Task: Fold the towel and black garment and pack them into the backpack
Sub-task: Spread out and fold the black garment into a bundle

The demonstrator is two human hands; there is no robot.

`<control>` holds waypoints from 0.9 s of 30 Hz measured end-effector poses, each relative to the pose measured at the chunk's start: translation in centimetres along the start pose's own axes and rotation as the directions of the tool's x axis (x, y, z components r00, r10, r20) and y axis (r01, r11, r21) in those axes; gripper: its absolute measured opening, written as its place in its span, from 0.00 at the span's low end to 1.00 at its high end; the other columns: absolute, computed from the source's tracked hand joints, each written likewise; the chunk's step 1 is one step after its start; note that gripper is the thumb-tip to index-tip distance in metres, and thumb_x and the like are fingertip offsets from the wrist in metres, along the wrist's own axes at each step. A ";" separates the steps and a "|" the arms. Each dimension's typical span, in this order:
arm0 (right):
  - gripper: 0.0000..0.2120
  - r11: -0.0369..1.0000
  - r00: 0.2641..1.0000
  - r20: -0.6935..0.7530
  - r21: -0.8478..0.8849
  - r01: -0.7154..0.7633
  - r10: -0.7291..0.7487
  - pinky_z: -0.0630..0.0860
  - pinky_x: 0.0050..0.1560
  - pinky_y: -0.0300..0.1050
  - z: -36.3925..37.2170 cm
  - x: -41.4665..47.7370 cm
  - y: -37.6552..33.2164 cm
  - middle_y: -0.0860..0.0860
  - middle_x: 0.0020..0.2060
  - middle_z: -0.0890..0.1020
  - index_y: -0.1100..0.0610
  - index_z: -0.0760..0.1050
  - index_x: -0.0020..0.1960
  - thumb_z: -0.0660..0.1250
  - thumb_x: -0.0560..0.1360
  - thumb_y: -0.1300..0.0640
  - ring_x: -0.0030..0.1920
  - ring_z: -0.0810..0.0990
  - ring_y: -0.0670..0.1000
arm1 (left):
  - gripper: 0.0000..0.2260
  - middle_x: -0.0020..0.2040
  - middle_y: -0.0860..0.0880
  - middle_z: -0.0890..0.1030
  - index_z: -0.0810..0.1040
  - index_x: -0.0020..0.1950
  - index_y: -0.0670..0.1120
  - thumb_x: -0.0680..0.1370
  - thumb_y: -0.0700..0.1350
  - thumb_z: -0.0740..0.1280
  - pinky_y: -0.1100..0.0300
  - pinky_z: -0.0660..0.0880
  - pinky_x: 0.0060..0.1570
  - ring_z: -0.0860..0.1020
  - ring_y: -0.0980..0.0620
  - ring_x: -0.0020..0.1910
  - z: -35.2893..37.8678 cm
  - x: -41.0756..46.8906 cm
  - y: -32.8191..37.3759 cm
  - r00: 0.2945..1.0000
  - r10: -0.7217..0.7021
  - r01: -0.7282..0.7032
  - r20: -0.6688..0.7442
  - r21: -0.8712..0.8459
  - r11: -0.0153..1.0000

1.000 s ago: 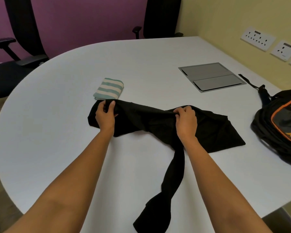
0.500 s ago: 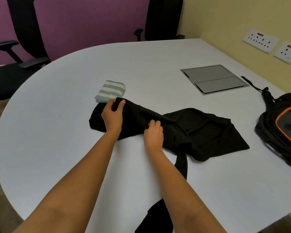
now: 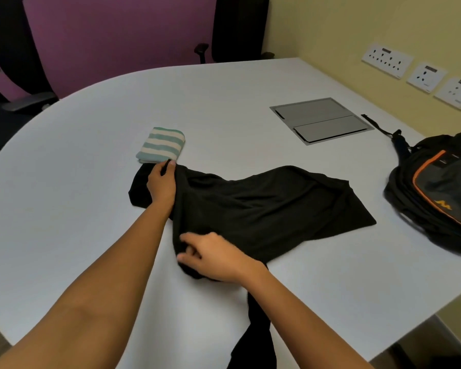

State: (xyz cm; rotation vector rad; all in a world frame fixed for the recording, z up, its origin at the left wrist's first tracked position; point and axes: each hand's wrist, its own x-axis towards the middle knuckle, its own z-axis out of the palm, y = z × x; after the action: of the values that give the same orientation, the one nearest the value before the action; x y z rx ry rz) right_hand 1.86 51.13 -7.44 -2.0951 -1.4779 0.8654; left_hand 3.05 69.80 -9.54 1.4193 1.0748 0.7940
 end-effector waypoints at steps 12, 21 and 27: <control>0.19 0.924 0.765 -0.568 -0.022 -0.383 0.303 0.72 0.60 0.51 -2.6 -2.4 14.5 0.51 0.60 0.78 0.52 0.68 0.69 0.60 0.78 0.57 0.60 0.74 0.54 | 0.09 0.58 0.46 0.78 0.77 0.58 0.44 0.78 0.42 0.63 0.54 0.71 0.61 0.75 0.47 0.59 -1.3 -8.1 -6.0 0.974 0.213 -0.226 0.077 0.365 0.903; 0.32 0.738 0.830 -0.387 -0.399 -0.544 0.402 0.66 0.66 0.49 -3.2 -7.3 21.7 0.51 0.76 0.55 0.48 0.49 0.77 0.59 0.78 0.61 0.73 0.60 0.54 | 0.09 0.53 0.52 0.79 0.77 0.55 0.49 0.78 0.50 0.64 0.54 0.69 0.64 0.76 0.53 0.56 1.8 -16.6 -10.3 0.906 0.269 -0.418 0.327 0.586 0.695; 0.28 0.767 0.852 -0.367 -0.394 -0.507 0.374 0.68 0.65 0.47 -2.9 -8.6 24.1 0.51 0.77 0.52 0.51 0.48 0.77 0.56 0.81 0.54 0.74 0.58 0.52 | 0.25 0.57 0.52 0.76 0.75 0.57 0.51 0.66 0.63 0.69 0.50 0.72 0.60 0.74 0.51 0.58 4.1 -22.5 -12.3 0.876 0.253 -0.483 0.411 0.741 0.468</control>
State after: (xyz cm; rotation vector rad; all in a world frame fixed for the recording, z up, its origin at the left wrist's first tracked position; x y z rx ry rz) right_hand 18.03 34.88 -19.19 -2.8811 -1.1363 0.3388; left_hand -3.27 46.80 -19.80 2.5871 0.9770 0.3402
